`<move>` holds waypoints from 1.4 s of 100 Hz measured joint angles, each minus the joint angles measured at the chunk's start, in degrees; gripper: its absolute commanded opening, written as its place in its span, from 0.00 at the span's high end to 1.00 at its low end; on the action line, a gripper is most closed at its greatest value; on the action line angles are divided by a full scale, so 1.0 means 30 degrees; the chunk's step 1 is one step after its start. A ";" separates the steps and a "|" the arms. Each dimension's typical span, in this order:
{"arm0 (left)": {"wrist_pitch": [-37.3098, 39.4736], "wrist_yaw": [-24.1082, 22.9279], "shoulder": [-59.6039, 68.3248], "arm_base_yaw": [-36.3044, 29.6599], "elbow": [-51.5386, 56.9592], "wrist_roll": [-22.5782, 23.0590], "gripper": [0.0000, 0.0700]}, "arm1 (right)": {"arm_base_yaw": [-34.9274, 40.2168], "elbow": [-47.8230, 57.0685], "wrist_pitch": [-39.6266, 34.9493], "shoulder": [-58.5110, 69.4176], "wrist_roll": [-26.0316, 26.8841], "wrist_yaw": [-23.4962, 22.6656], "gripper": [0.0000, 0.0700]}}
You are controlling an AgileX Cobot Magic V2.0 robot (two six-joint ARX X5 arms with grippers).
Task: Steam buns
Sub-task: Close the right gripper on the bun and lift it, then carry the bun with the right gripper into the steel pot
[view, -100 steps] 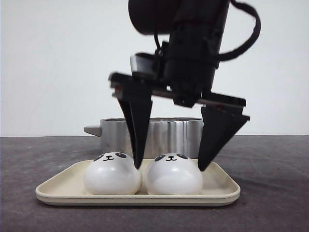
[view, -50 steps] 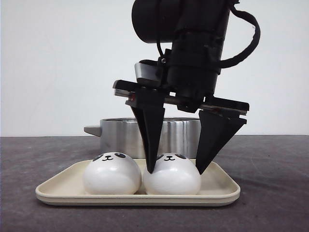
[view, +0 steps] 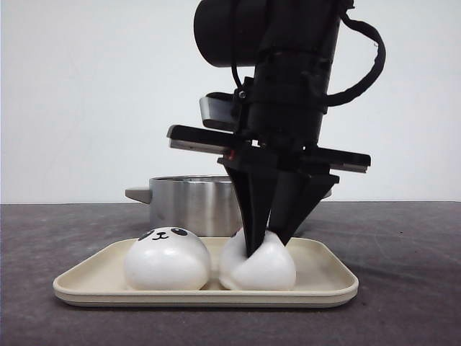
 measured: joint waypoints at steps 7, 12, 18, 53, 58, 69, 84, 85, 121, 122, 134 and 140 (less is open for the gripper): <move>-0.0066 0.0000 -0.0044 0.0000 0.0000 0.0007 0.03 | 0.0175 0.0109 -0.0131 -0.1005 -0.0015 0.0117 0.99; -0.0080 0.0000 -0.0066 0.0000 0.0000 0.0007 0.03 | 0.0372 0.0619 -0.0408 -0.1982 -0.0022 0.0386 0.99; -0.0073 0.0000 -0.0087 0.0000 0.0000 0.0015 0.03 | 0.0597 0.1683 -0.0393 -0.3242 -0.0080 0.0546 0.99; 0.0146 0.0000 -0.0022 0.0000 0.0000 0.0087 0.03 | -0.0379 0.9442 -0.0204 -0.4801 -0.2958 0.3461 0.99; 0.0160 0.0000 0.0058 0.0000 0.0000 0.0087 0.03 | -0.0911 1.0193 -0.0175 -0.4386 -0.3577 0.3461 0.99; 0.0160 0.0000 0.0175 0.0000 0.0000 0.0087 0.03 | -0.2346 1.0877 -0.0117 -0.3373 -0.4554 0.3446 0.99; 0.0153 0.0000 0.0291 0.0000 0.0000 0.0087 0.03 | -0.4313 1.0870 -0.0211 -0.1333 -0.5100 0.2433 0.99; 0.0153 0.0000 0.0291 0.0000 0.0000 0.0087 0.03 | -0.4444 1.0870 -0.0204 -0.1173 -0.5107 0.2324 0.99; 0.0146 0.0000 0.0284 0.0000 0.0000 0.0087 0.03 | -0.5814 1.0856 0.0729 0.3789 -0.5901 0.1472 0.99; 0.0138 0.0000 0.0284 0.0000 0.0000 0.0087 0.03 | -0.5814 1.0856 0.0743 0.3905 -0.5974 0.1472 0.99; -0.0146 0.0007 0.0284 0.0000 0.0000 0.0095 0.03 | -0.5872 1.0848 0.0801 0.4896 -0.6608 0.1479 0.99; -0.0379 0.0000 0.0284 0.0000 0.0000 0.0153 0.03 | -0.5872 1.0848 0.0838 0.5180 -0.6827 0.1508 0.99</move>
